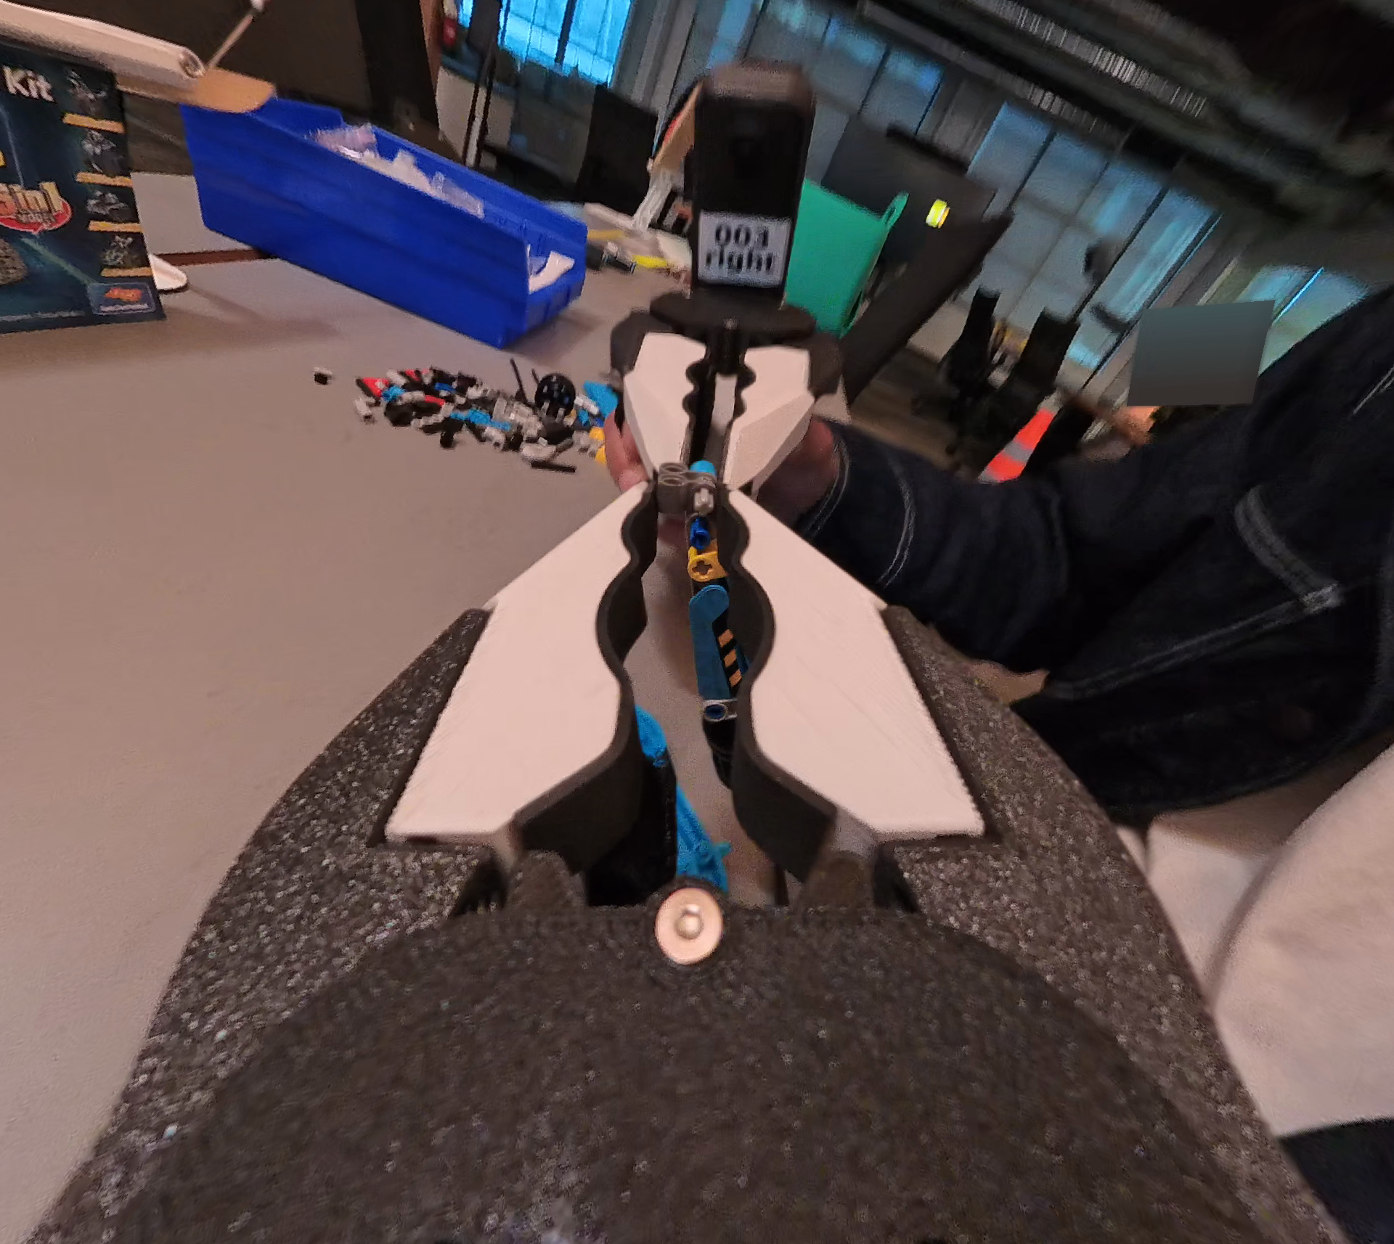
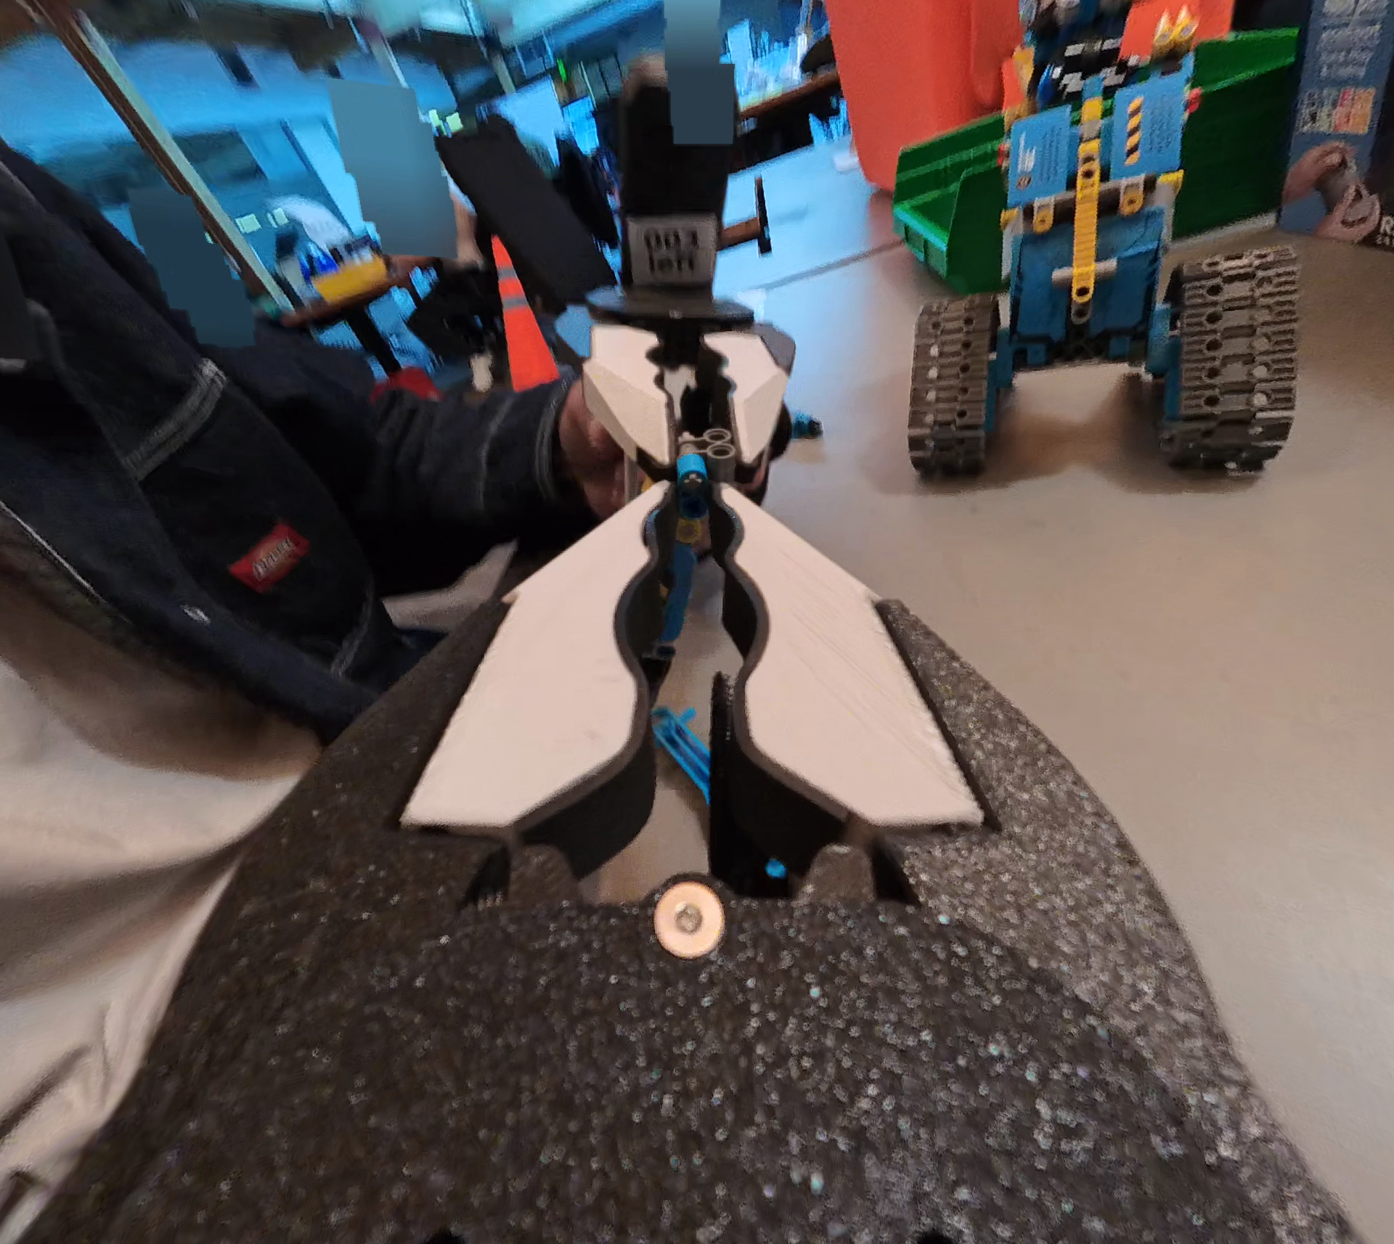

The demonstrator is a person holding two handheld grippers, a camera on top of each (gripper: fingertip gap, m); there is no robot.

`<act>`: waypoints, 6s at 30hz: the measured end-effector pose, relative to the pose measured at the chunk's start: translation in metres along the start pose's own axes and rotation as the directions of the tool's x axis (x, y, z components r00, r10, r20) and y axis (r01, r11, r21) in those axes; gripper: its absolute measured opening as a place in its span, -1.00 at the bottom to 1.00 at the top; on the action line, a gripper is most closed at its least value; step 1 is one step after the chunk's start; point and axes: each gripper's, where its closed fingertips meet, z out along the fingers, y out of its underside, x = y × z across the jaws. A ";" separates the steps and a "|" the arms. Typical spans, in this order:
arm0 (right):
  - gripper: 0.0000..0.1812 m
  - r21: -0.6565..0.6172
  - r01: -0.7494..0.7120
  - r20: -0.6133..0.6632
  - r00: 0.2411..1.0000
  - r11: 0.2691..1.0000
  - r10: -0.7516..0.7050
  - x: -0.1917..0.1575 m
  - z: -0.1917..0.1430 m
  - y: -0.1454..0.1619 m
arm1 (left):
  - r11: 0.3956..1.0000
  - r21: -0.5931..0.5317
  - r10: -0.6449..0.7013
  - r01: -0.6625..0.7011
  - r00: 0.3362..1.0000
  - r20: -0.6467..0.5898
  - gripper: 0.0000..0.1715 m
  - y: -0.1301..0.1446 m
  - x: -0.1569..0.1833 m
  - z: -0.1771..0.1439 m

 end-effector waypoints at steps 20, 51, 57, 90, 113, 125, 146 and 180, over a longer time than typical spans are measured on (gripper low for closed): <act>-0.95 0.280 -0.127 -0.069 0.986 0.952 0.152 0.031 -0.061 -0.039 | 0.991 0.121 -0.064 0.057 0.997 0.051 -0.85 -0.019 -0.012 -0.020; -0.94 0.269 -0.177 -0.231 0.942 0.947 0.242 0.063 -0.074 -0.031 | 0.809 -0.583 0.377 -0.083 0.833 0.405 -0.83 0.092 -0.092 -0.033; -0.94 0.279 -0.246 -0.189 0.934 0.928 0.304 0.065 -0.072 -0.027 | 0.785 -0.619 0.359 -0.043 0.844 0.398 -0.83 0.102 -0.093 -0.033; -0.89 -0.065 -0.002 0.035 0.999 0.998 0.004 -0.007 0.005 0.014 | 0.971 -0.195 0.145 -0.137 0.989 0.028 -0.94 0.032 0.006 0.007; -0.95 -0.201 0.084 0.064 0.995 0.976 -0.072 -0.013 -0.003 0.041 | 0.957 -0.245 0.161 -0.153 0.987 0.011 -0.94 0.049 0.011 0.000; -0.95 -0.137 -0.004 -0.036 0.999 0.991 -0.001 0.011 -0.051 0.035 | 0.998 -0.015 0.057 -0.055 0.988 0.145 -0.96 0.009 -0.012 -0.052; -0.94 -0.057 -0.342 -0.090 0.938 0.938 0.336 0.039 -0.013 0.039 | 0.911 -0.413 0.112 -0.001 0.963 0.244 -0.93 0.079 -0.047 -0.050; -0.95 -0.060 -0.047 0.031 0.998 0.997 0.048 -0.012 0.026 0.019 | 0.986 -0.124 0.119 -0.114 0.992 0.041 -0.97 0.026 0.010 -0.028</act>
